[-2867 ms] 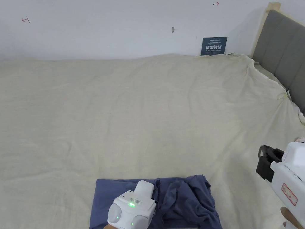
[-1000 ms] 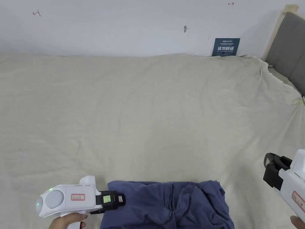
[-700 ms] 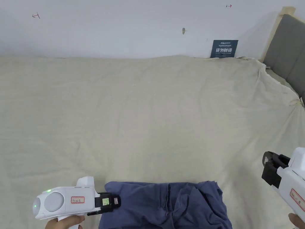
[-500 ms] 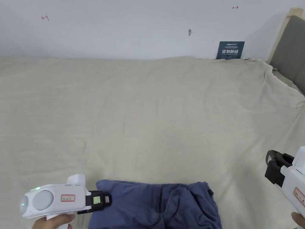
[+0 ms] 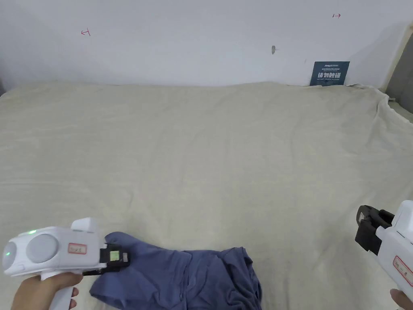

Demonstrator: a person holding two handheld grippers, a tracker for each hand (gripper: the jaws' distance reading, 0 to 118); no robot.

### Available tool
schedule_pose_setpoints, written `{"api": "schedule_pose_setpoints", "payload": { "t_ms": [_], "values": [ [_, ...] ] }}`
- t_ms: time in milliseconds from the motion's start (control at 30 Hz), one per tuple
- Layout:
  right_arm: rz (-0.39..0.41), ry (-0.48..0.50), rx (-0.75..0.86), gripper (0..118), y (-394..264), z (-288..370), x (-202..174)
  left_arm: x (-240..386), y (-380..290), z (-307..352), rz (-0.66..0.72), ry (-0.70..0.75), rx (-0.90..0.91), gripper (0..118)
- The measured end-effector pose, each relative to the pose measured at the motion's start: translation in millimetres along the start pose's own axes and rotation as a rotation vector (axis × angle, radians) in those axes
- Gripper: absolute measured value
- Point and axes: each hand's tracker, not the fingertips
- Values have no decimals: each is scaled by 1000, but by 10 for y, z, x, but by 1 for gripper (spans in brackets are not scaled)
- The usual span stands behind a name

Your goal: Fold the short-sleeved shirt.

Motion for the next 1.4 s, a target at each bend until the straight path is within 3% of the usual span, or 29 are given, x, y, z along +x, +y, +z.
{"api": "schedule_pose_setpoints", "payload": {
  "t_ms": [200, 433, 733, 900, 1033, 1067, 1100, 1233, 1267, 1400],
  "values": [
    [-14, -8, 15, 0, -6, 83, 82, 776, 105, -69, -189, -57, -54, 16],
    [-34, -30, 18, 0, -64, 154, 216, 1499, 15, -648, -333, -99, -175, 16],
    [-47, -50, 6, 0, -120, 216, 304, 2011, -385, -1624, -315, -36, -287, 17],
    [-46, -56, 5, 0, -137, 191, 379, 2204, -543, -1762, -422, 58, -261, 17],
    [-50, -57, 8, 0, -133, 190, 402, 2225, -505, -1708, -430, 66, -261, 23],
    [-50, -56, 8, 0, -126, 198, 397, 2220, -476, -1652, -424, 59, -256, 26],
    [-49, -56, 9, 0, -118, 215, 376, 2207, -446, -1576, -412, 42, -241, 37],
    [-39, -58, 13, 0, -79, 245, 359, 2142, -275, -1107, -308, -119, -118, 95],
    [-39, -59, 15, 0, -69, 256, 360, 2107, -220, -973, -294, -131, -69, 101],
    [-48, -63, 25, 0, -38, 296, 349, 1908, -74, -608, -275, -131, 79, 103]
  ]
}}
